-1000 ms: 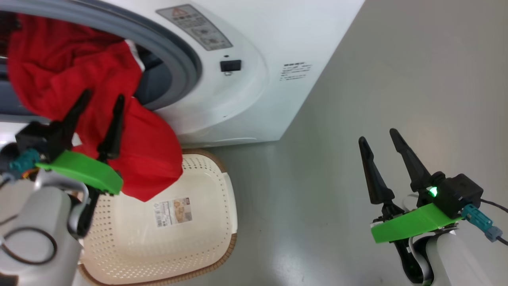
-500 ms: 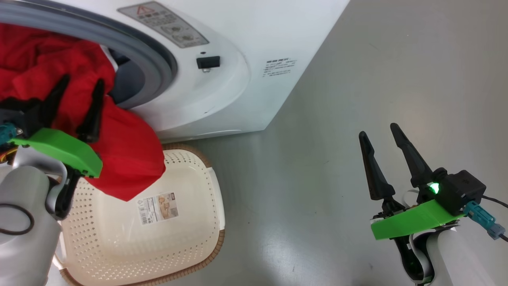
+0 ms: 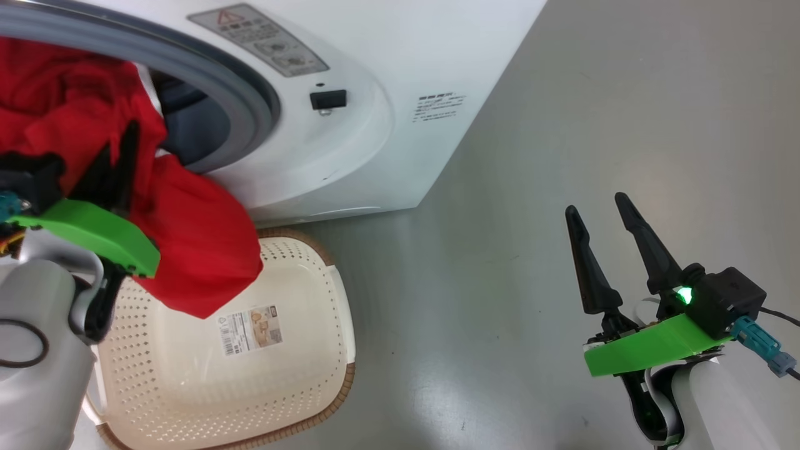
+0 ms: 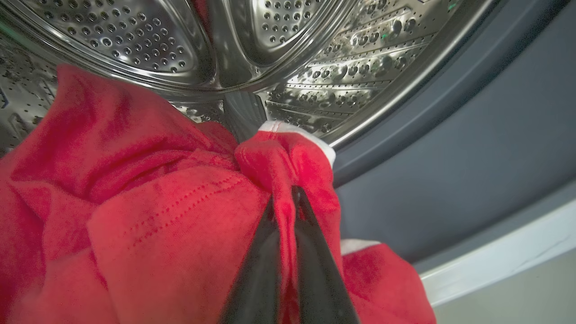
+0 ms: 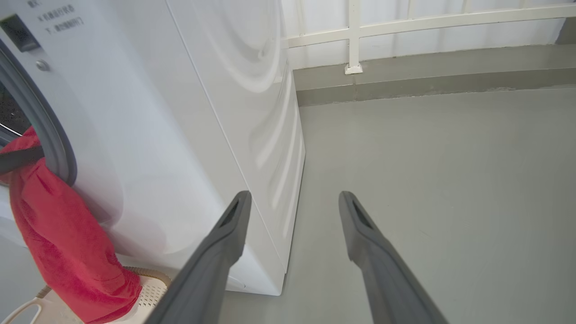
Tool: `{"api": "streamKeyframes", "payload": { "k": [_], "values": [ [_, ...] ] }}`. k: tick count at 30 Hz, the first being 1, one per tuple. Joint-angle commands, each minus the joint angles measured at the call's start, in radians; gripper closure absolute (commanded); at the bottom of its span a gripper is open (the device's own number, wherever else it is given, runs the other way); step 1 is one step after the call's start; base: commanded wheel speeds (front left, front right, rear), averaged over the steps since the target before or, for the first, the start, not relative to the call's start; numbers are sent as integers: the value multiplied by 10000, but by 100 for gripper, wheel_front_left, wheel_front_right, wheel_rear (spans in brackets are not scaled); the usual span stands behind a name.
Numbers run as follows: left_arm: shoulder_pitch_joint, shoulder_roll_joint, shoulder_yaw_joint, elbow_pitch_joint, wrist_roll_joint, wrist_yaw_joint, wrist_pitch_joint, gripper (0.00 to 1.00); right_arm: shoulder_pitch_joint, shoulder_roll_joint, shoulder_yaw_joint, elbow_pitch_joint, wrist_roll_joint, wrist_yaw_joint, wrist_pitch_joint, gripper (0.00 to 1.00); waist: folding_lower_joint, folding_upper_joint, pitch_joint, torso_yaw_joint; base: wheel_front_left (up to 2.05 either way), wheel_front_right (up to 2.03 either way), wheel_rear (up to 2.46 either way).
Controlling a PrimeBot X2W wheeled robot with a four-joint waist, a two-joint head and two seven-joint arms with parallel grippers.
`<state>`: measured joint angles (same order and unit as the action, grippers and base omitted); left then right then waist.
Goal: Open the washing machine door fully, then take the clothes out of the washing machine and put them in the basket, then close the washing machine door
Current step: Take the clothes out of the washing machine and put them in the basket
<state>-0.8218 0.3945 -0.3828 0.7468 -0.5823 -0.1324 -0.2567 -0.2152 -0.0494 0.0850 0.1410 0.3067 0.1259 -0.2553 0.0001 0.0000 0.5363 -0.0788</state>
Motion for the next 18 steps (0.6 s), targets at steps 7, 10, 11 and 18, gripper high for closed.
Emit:
{"api": "streamKeyframes", "payload": {
  "k": [7,10,11,18],
  "values": [
    [913,89,1665,-914,55,17,-51,100,-17,-8,220,-207,44,48,-65,0,-1,0,-164,140,0,0,0],
    [1698,-123,2177,-1451,228,17,-51,100,31,-8,238,-181,62,48,-65,0,-1,0,-240,180,0,0,0],
    [1972,-200,2332,-1645,312,17,-51,100,48,-8,228,-180,66,48,-65,0,-1,0,-252,205,0,0,0],
    [3605,-930,3110,-2837,597,17,-51,100,110,-8,132,-177,27,48,-65,0,-1,0,-292,401,0,0,0]
  ]
}}
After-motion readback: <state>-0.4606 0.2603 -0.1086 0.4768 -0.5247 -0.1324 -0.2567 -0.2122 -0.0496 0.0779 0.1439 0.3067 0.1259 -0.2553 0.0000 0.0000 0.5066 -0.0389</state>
